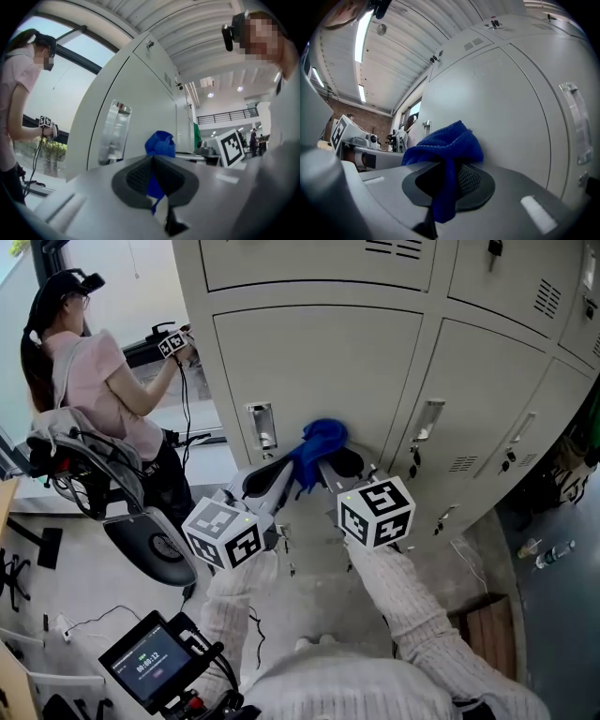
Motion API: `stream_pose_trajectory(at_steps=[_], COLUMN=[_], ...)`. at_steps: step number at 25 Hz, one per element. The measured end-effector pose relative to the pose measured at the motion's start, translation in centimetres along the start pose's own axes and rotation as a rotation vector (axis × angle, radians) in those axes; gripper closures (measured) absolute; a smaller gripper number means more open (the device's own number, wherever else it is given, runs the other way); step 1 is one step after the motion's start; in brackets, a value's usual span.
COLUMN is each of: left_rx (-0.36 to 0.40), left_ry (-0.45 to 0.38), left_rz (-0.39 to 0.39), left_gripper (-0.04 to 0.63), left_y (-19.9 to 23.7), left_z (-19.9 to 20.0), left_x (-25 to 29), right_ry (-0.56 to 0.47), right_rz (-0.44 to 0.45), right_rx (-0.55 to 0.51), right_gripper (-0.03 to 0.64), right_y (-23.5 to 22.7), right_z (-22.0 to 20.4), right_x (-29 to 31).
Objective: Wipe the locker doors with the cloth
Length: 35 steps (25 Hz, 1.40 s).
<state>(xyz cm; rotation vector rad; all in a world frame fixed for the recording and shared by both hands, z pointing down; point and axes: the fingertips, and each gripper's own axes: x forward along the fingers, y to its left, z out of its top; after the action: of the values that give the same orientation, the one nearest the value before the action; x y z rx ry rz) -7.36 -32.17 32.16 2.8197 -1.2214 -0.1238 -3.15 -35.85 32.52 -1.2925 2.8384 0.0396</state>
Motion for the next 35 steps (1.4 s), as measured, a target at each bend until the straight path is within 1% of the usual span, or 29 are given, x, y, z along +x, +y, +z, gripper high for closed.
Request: stream_pose_trajectory(at_steps=[4,9,13,16,24,30,32,35], left_rx=[-0.061,-0.132,-0.166,-0.178,-0.187,-0.174,-0.169,-0.125], left_ry=[0.047,0.111,0.155,0.192,0.188,0.171,0.166,0.146], left_rz=[0.001,-0.005,0.004,0.003,0.001,0.007,0.006,0.007], left_gripper=[0.597,0.597,0.597,0.597,0.597,0.597,0.597,0.597], left_y=[0.0,-0.2,-0.1,-0.3,-0.9,-0.6,-1.0,-1.2], left_z=[-3.0,-6.6,-8.7,-10.0,-10.0,-8.8,-8.5,-7.0], left_x=[-0.1,-0.7,-1.1,-1.1,-1.3,-1.4,-1.5,-1.6], right_ry=[0.076,0.151,0.223,0.256,0.298,0.293,0.286,0.232], right_rz=[-0.001,0.004,0.010,0.026,0.026,-0.008,0.002,0.006], right_rx=[0.031,0.119,0.162,0.199,0.209,0.218,0.227,0.230], right_gripper=[0.571,0.570,0.569,0.569,0.569,0.569,0.568,0.568], right_y=[0.1,0.3,0.5,0.6,0.7,0.8,1.0,0.5], right_z=[-3.7,-7.9,-11.1,-12.5,-13.2,-13.4,-13.0,-10.5], right_x=[-0.2,-0.7,-0.6,-0.6,-0.8,-0.6,-1.0,-2.1])
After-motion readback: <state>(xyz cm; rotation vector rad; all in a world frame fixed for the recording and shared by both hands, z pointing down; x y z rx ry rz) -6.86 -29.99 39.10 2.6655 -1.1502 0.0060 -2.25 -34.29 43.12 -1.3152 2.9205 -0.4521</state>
